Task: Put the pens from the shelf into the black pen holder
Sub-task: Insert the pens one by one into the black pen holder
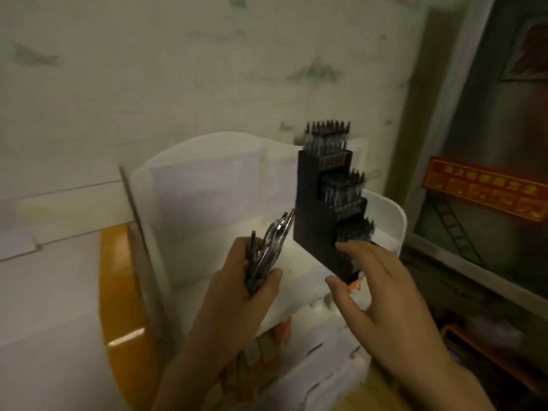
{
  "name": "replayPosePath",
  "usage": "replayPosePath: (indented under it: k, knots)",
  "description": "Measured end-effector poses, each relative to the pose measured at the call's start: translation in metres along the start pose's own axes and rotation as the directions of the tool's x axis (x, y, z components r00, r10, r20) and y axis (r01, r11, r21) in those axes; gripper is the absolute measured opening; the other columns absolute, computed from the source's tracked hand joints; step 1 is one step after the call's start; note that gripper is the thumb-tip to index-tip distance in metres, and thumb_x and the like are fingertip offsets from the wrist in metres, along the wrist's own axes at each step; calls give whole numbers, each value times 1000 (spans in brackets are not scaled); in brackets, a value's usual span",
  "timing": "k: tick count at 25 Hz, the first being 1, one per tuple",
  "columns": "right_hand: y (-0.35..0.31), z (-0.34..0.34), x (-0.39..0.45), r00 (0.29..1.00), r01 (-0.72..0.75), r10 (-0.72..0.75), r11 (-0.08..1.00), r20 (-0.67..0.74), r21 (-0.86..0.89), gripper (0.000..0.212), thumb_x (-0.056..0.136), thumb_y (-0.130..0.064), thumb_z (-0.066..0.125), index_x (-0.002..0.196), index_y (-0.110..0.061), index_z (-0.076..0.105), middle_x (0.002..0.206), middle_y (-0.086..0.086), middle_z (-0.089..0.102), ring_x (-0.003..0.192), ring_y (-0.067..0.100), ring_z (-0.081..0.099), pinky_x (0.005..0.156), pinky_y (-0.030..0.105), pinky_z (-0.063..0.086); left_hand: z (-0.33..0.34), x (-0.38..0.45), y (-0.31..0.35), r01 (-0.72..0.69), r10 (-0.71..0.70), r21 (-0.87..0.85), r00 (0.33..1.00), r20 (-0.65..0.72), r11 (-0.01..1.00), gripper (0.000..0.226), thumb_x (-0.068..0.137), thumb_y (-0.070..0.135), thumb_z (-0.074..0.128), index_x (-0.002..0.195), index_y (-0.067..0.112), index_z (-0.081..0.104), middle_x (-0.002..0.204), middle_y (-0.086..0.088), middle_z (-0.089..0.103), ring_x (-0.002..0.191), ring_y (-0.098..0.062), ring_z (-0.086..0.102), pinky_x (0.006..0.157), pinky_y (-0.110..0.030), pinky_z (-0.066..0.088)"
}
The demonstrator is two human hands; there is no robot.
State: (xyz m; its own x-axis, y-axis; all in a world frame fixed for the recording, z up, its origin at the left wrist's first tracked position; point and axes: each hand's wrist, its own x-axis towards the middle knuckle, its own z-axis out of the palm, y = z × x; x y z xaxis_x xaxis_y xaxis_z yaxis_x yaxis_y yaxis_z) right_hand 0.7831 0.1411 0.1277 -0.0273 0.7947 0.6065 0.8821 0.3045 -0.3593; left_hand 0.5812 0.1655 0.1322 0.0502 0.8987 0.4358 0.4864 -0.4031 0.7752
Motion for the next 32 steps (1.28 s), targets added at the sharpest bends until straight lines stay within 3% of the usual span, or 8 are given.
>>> replayPosePath:
  k: [3,6,8,11,16,21,28,32]
  knots:
    - [67,-27,-1,995,-90,92,995,35,-42,46,89,-54,50,132,-39,45,131,-18,48,119,-5,33,100,21,30,73,14,28,9,-1,-82,995,97,997,18,90,30,62,102,33,48,82,14,61,71,-3,60,57,-7,44]
    - [118,-36,5,987,-142,145,989,72,-53,45,89,-54,51,131,-42,43,129,-21,46,111,-15,23,98,14,23,128,32,43,13,14,-151,984,178,988,21,90,26,62,106,30,50,85,30,60,79,6,60,64,-3,41]
    - [143,-32,13,983,-156,155,988,94,8,41,89,-52,52,128,-43,43,121,-29,43,107,-23,23,93,7,22,158,44,46,25,20,-186,971,237,982,22,89,24,63,108,28,51,86,29,62,82,5,61,66,-3,40]
    - [182,-18,37,967,-237,211,947,140,216,35,90,-50,52,124,-44,49,115,-40,43,111,-25,34,84,2,31,198,70,37,70,1,-236,958,287,969,23,89,24,64,109,29,53,91,19,66,86,-1,64,72,-9,44]
    - [226,12,92,929,-367,238,681,283,634,30,85,-38,60,112,-27,67,102,-18,71,99,-3,63,80,11,49,249,115,10,157,-26,-320,925,378,934,30,90,22,65,115,33,54,106,13,68,103,-7,65,90,-27,51]
    - [257,34,147,882,-467,304,454,361,758,9,82,-13,68,86,-10,75,77,-1,75,73,7,70,63,10,51,278,155,-12,242,-130,-247,909,396,938,30,86,27,69,110,35,53,96,15,66,88,-3,65,73,-16,50]
    - [288,60,180,806,-567,373,265,459,780,18,80,-20,66,89,-7,76,83,4,76,79,14,72,69,17,56,290,183,-30,259,-204,-149,930,306,954,7,96,29,53,102,28,53,78,24,58,65,3,53,59,-10,41]
    - [291,68,202,759,-643,277,179,589,745,17,90,-10,57,95,-8,74,86,7,76,81,20,73,71,23,59,296,187,-33,327,-270,-201,926,264,924,20,96,42,41,100,27,53,70,15,55,57,0,47,57,-17,39]
